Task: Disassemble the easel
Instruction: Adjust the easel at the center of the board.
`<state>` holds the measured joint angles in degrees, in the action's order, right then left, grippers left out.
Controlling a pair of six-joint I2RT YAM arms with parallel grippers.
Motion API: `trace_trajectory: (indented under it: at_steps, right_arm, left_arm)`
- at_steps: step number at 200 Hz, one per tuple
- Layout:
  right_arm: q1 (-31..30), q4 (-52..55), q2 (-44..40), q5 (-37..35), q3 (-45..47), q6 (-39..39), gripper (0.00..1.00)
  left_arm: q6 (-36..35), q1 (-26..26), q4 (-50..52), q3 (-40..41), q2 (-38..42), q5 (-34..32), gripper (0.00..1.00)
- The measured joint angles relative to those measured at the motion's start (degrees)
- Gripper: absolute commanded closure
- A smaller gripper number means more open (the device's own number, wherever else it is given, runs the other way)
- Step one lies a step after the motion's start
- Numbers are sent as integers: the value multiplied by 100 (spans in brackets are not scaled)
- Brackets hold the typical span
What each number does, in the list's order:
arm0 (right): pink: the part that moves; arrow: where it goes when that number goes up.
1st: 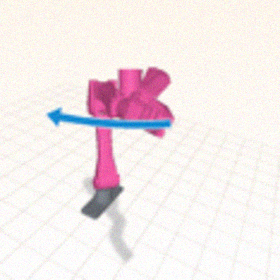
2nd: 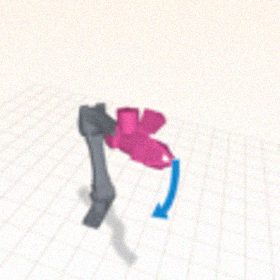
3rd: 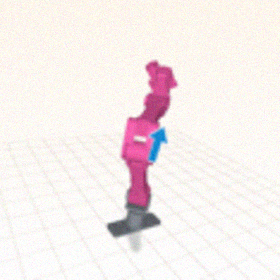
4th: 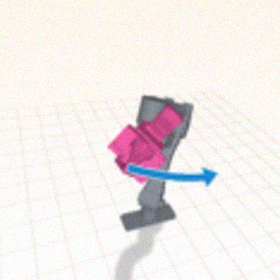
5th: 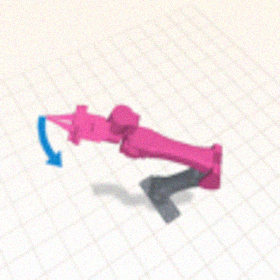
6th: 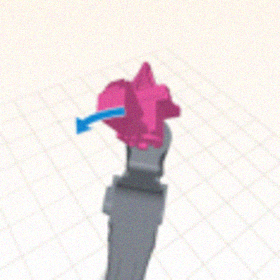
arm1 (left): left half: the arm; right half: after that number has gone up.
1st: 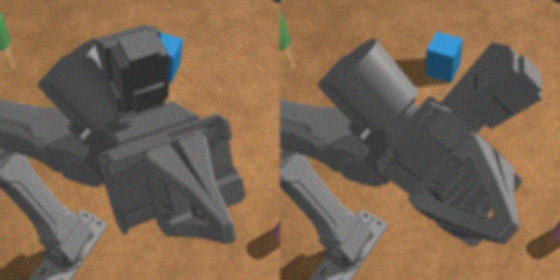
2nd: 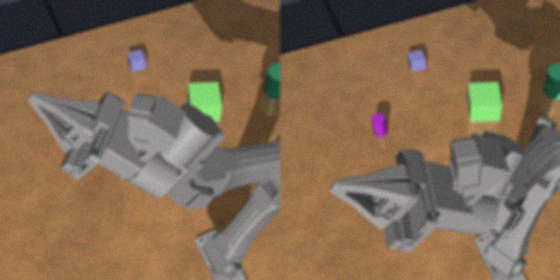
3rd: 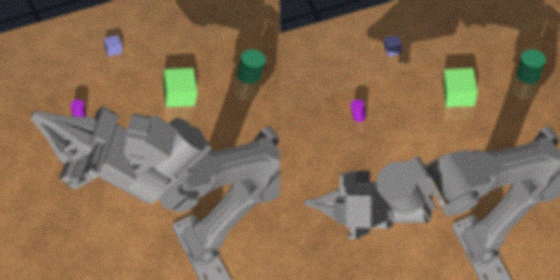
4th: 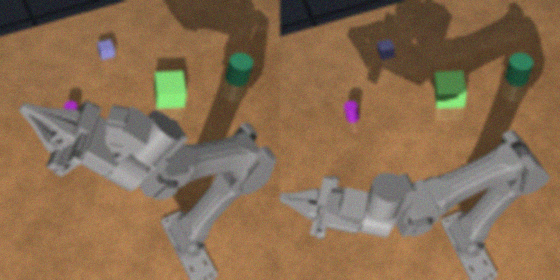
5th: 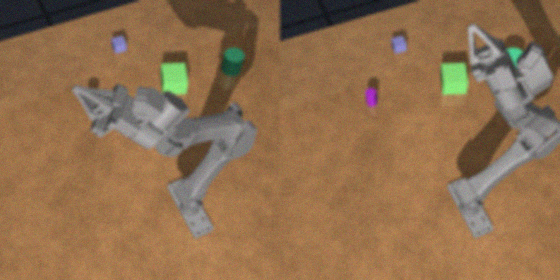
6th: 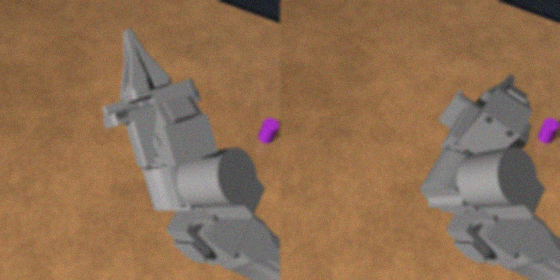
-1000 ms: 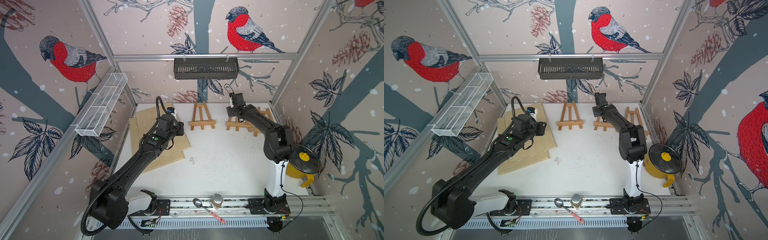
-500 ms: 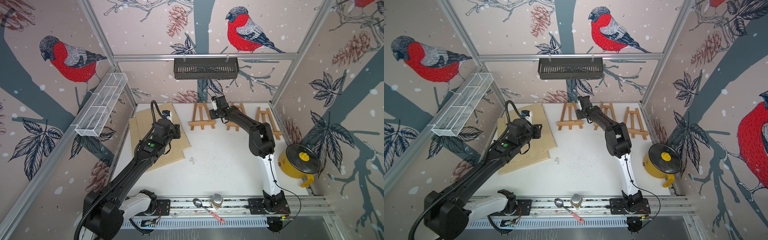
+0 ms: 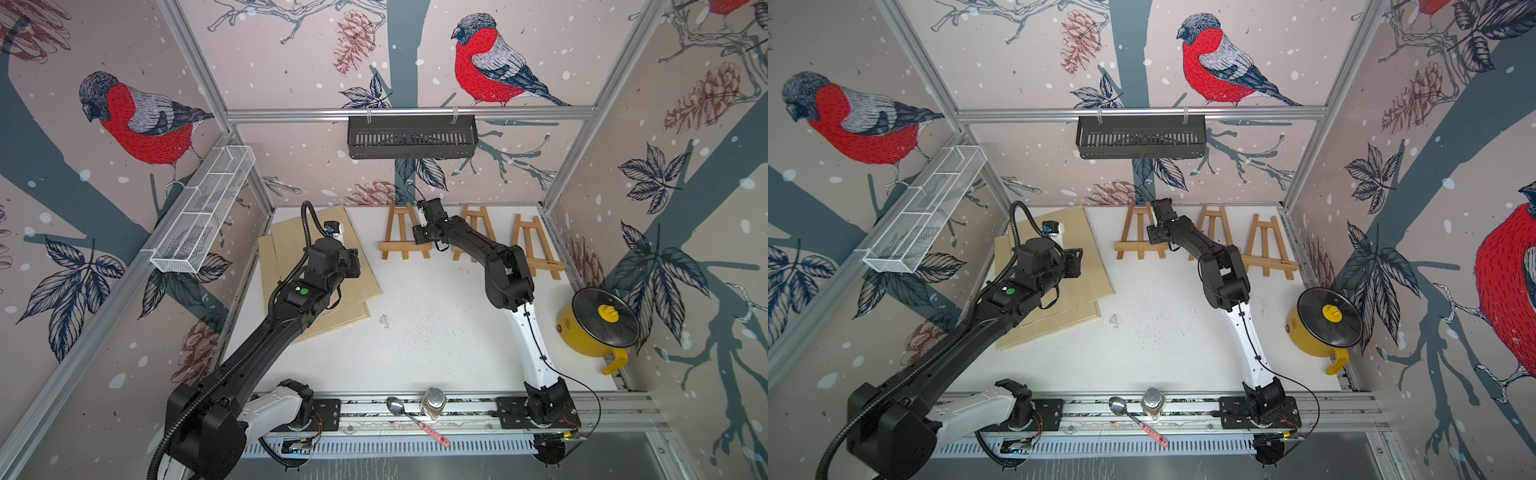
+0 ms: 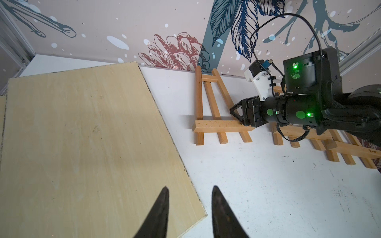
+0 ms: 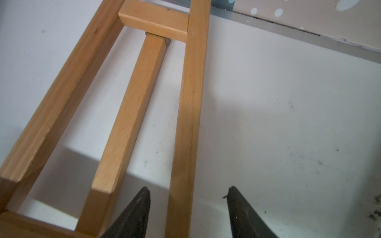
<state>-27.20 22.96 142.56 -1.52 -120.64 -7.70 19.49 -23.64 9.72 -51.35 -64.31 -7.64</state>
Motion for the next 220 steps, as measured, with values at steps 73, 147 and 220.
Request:
trace_trajectory:
  at_steps: [73,147,220]
  right_arm:
    - [46,52,98,-9,-120,26,53]
    - [378,393,2,-254,-79,92,53]
    - [542,503,-278,-468,339,179,53]
  left_arm:
    - [-39,0,0,26,-13,-55,65]
    - [-39,0,-2,42,-22,-133,65]
    - [-39,0,-2,42,-63,-131,66]
